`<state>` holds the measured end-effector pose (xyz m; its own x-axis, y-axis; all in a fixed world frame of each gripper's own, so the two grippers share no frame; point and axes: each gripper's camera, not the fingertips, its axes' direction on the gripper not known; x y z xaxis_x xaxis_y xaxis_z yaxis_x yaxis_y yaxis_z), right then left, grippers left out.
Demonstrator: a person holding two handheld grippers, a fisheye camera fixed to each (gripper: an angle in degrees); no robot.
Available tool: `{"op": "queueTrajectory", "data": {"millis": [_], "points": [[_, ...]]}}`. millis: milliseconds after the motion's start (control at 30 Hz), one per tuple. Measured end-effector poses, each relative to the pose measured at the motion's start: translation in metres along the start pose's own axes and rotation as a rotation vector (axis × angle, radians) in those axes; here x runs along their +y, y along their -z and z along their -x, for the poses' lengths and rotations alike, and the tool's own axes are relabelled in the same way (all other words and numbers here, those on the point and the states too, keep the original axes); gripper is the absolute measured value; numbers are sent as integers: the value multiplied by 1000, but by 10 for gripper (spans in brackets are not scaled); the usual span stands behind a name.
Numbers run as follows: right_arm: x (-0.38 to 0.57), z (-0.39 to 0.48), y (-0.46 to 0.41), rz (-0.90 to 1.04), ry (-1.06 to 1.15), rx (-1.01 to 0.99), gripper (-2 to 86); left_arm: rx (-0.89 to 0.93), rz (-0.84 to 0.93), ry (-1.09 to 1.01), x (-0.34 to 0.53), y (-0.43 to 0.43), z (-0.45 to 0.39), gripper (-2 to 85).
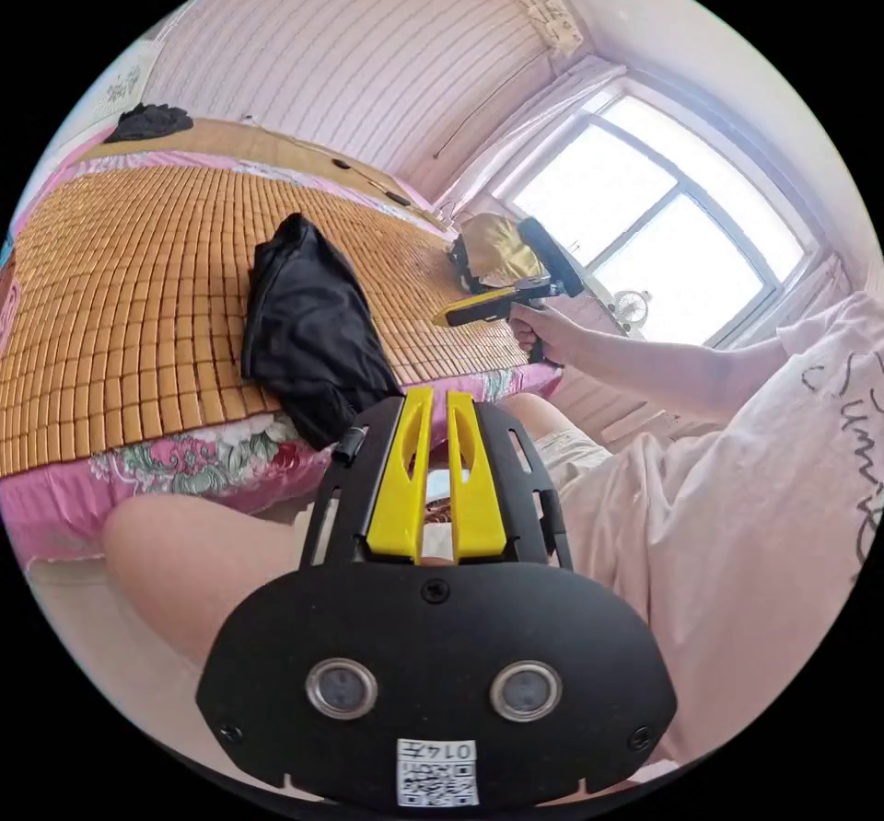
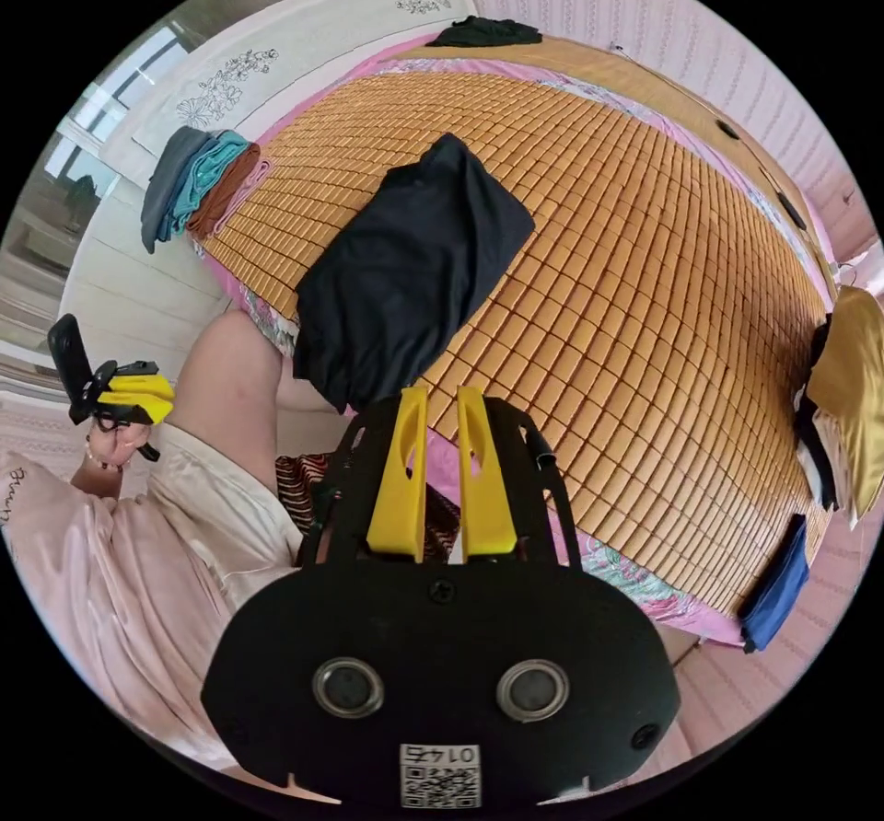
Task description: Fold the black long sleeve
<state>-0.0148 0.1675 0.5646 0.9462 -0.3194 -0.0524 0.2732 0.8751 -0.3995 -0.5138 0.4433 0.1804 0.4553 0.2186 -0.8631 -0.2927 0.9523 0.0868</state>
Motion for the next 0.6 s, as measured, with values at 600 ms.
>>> {"op": "queueTrajectory", "data": {"millis": [600], "points": [[-122, 137, -60, 82, 489, 110, 45, -277, 256, 176, -70, -129, 111, 58]]}}
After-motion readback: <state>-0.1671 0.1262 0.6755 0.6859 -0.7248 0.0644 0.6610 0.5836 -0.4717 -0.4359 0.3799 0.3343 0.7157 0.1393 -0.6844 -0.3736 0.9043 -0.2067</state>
